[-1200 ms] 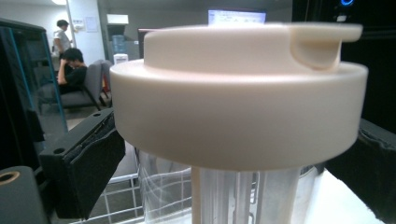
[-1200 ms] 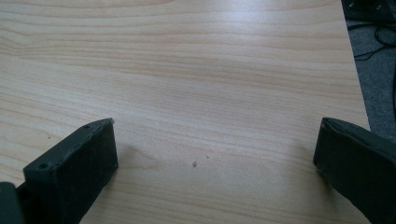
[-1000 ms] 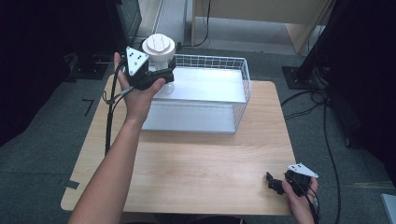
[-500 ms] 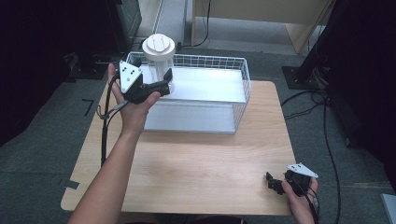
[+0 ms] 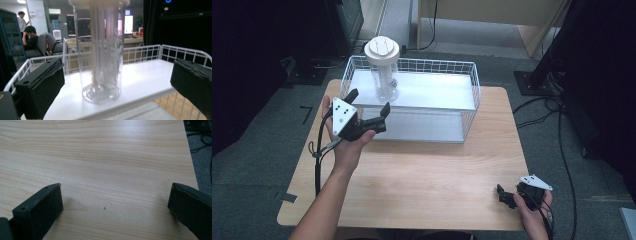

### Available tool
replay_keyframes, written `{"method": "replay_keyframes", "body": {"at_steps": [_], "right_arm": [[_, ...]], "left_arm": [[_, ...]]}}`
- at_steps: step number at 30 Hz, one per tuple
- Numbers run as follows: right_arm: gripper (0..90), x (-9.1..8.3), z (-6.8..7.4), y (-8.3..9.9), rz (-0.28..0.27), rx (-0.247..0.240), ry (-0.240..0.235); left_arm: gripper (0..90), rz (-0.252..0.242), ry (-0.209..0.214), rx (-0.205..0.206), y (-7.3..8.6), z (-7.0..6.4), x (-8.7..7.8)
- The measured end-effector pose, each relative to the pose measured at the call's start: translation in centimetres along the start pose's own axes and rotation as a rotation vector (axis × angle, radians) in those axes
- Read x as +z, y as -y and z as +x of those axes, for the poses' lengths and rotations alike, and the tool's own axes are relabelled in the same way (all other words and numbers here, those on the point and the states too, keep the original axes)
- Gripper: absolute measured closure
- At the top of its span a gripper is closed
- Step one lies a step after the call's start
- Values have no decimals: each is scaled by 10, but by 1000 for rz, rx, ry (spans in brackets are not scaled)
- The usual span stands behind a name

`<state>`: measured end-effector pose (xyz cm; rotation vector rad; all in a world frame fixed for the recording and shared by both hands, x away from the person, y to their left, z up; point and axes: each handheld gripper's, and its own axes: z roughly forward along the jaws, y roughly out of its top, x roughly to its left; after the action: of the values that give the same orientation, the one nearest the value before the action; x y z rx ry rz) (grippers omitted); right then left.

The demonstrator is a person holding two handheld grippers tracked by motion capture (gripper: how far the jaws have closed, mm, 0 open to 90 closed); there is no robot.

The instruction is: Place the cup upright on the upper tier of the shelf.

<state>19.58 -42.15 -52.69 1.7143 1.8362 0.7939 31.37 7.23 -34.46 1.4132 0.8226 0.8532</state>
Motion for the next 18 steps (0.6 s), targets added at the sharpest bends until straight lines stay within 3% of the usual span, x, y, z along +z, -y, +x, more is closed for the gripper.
{"method": "replay_keyframes", "body": {"at_steps": [3, 8, 13, 18], "right_arm": [[0, 0, 0, 0, 1, 0, 0], [0, 0, 0, 0, 0, -2, 0], [0, 0, 0, 0, 1, -2, 0], [0, 0, 0, 0, 1, -2, 0]], "left_arm": [[0, 16, -7, 17, 9, 2, -10], [0, 25, -15, -1, 22, 9, -29], [0, 44, -26, 11, 35, 14, -48], [0, 68, -32, -14, 55, 18, -70]]}}
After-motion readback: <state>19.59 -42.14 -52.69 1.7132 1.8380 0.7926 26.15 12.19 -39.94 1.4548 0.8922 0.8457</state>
